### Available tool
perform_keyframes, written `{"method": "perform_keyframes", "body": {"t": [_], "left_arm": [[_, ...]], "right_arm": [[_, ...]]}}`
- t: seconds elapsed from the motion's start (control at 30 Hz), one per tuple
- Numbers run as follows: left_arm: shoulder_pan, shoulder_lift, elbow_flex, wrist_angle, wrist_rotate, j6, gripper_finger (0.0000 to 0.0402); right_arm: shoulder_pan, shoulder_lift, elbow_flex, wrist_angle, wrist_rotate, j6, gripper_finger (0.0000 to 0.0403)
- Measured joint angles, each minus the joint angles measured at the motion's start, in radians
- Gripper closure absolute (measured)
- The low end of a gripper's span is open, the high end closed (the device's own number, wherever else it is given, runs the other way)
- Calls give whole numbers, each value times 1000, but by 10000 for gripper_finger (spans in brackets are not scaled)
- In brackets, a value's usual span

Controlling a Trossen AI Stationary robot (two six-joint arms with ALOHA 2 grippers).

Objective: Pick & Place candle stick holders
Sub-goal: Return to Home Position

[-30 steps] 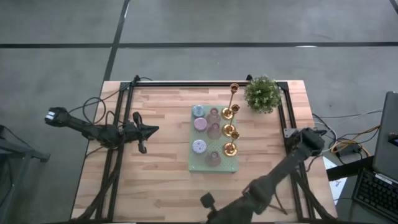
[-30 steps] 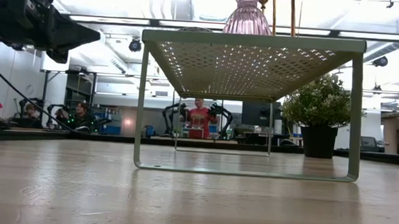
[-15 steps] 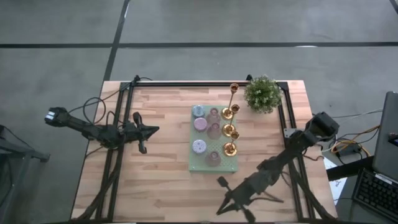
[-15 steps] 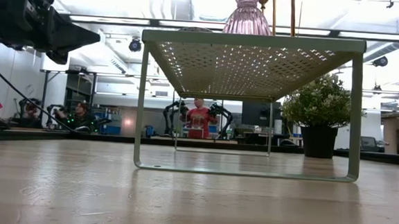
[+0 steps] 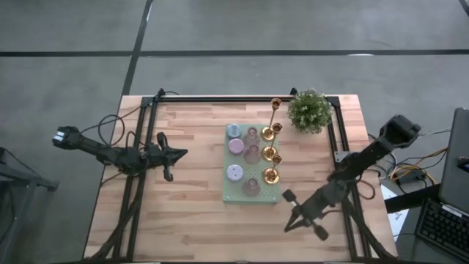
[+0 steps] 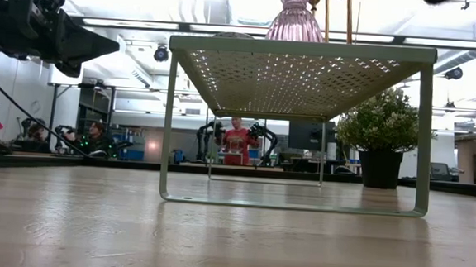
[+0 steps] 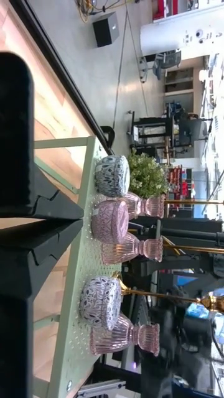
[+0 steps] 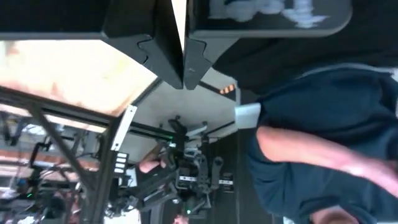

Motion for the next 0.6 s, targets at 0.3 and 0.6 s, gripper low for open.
{"method": "perform_keyframes", "body": {"t": [0.3, 0.6], "left_arm": [[0, 0, 0, -3, 0, 0, 388], [0, 1, 0, -6, 0, 0, 387]], "right_arm": [[-116, -247, -218, 46, 71, 25, 394], [-451, -384, -329, 67, -154, 78, 394]]}}
